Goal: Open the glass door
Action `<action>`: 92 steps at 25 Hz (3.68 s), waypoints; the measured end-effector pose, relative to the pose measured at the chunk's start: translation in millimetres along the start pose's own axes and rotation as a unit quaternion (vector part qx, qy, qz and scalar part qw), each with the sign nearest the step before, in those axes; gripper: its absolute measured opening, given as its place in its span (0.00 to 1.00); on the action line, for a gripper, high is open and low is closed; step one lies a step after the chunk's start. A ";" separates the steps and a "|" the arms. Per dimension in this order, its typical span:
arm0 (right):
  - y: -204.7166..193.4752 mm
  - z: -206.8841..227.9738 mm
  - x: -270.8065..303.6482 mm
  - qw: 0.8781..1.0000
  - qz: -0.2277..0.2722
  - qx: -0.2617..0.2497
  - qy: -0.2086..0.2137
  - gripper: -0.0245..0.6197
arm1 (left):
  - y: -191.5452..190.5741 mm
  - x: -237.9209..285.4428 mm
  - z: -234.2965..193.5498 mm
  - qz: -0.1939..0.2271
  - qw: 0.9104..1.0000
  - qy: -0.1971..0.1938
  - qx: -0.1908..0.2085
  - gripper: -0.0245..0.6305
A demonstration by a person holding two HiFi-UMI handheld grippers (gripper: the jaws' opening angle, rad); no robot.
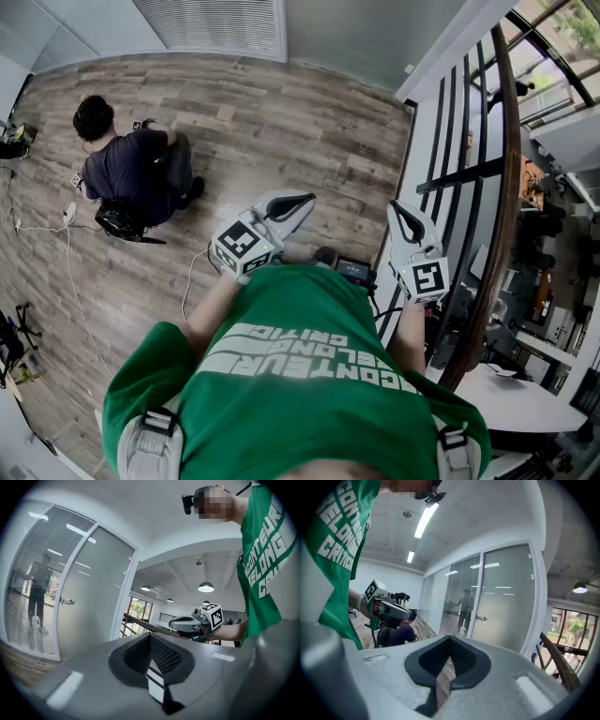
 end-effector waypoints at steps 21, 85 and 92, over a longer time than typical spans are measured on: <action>-30.4 17.1 7.9 0.998 -0.005 -0.003 0.056 0.03 | -18.9 81.4 98.5 -0.012 0.997 -0.074 0.018 0.06; 10.7 207.5 181.9 0.998 -0.019 -0.032 0.048 0.03 | 63.6 236.6 -147.2 0.010 0.999 -0.033 -0.016 0.06; 9.5 223.1 196.8 0.999 -0.018 -0.017 0.047 0.03 | 73.2 242.9 -169.1 0.006 0.999 -0.030 -0.034 0.06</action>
Point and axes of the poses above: the fingertips, and each gripper's own axes: x forward along the fingers, z to its right, y out of its top, the point moved 3 cm from there along -x, backward along the fingers, and after that the axes turned 8 degrees about -z, right-handed, at the moved point
